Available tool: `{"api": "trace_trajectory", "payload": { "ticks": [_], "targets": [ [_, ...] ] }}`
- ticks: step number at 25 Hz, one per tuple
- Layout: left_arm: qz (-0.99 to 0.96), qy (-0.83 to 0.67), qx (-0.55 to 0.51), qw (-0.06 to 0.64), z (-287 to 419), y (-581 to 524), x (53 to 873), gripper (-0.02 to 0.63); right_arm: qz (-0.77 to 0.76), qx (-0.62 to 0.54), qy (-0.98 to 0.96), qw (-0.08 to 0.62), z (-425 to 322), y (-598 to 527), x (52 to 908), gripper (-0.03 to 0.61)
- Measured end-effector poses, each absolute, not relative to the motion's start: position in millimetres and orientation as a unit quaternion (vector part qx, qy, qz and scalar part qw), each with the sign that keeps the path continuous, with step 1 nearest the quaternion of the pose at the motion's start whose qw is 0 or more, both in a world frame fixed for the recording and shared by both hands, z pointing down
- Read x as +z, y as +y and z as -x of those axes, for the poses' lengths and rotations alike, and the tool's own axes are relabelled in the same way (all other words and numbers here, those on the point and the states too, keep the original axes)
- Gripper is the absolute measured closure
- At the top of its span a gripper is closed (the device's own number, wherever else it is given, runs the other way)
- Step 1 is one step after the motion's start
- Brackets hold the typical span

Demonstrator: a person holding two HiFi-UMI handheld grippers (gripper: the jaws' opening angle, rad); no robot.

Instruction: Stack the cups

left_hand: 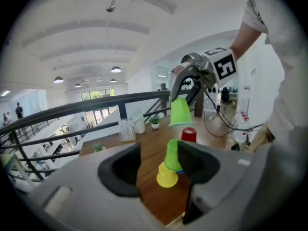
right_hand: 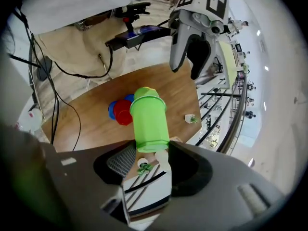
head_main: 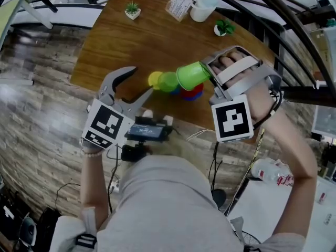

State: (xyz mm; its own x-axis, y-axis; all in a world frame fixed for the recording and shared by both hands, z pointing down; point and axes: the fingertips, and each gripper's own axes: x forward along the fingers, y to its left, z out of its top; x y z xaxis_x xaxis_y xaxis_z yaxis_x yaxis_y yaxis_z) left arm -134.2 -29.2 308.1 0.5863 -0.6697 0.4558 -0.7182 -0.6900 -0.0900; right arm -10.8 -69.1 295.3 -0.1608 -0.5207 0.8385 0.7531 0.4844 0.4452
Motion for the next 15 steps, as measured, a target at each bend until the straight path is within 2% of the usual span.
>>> {"api": "trace_trajectory", "payload": {
  "ticks": [7,15],
  "targets": [
    [-0.891,-0.389,0.229,0.052,135,-27,309,0.377,0.137,-0.59,-0.463,0.647,16,-69,304,0.365],
    [-0.891,-0.39,0.225,0.053,137,-26,310,0.377,0.157,-0.634,-0.383,0.653,16,-69,312,0.365]
  ]
}}
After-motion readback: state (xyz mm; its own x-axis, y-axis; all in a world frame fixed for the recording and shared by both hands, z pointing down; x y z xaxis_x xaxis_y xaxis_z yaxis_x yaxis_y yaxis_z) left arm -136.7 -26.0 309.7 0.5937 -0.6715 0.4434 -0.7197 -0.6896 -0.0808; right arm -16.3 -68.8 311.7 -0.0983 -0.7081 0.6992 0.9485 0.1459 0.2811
